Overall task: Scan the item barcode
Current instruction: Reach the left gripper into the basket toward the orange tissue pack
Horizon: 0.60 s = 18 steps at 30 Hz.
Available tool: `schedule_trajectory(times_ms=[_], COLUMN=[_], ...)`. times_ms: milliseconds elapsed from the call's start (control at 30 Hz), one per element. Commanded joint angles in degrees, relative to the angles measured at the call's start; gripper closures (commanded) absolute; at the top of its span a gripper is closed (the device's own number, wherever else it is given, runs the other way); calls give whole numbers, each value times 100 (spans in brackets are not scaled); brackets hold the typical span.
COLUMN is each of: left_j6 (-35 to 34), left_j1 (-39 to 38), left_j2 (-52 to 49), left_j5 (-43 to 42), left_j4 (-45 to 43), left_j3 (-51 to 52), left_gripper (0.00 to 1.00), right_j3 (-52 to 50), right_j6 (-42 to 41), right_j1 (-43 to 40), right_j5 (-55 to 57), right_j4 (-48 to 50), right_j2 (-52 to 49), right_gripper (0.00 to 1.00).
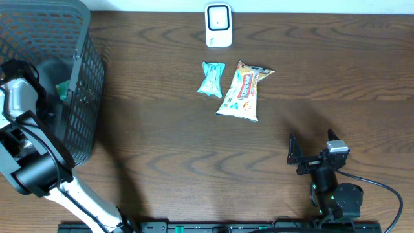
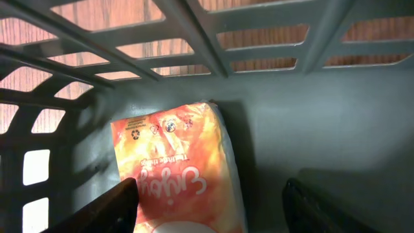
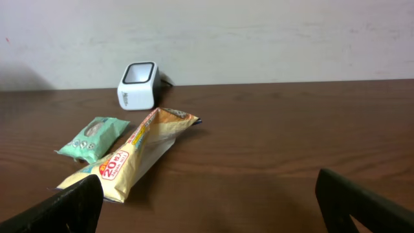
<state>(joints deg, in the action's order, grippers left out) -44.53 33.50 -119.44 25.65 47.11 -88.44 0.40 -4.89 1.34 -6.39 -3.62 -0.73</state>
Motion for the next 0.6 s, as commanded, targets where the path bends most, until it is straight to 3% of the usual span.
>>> schedule_trajectory(times_ms=[0,133,167,300,400,567], left_j6=[35,37,35,42,321,376], left_j1=[9,15,20,20,20,20], left_j2=[-79,-81,-81,-81,-63,348], left_j5=[74,76,74,74,72,-323], left_j4=[153,162,138,168,197,337], left_j3=[28,175,260,396,389,367], left_gripper=[30,30,35,65,92,93], right_j3=[-9,-9,-9,-9,-9,-9], right_j6=[90,90,90,90,90,90], right_j1=[-50,-50,-50,-50,-50,-50], right_j5=[22,22,22,22,22,22], right_j4=[-24,-24,-24,-24,-24,-24], right_j2=[24,24,24,24,24,24], right_gripper=[1,1,1,1,1,1])
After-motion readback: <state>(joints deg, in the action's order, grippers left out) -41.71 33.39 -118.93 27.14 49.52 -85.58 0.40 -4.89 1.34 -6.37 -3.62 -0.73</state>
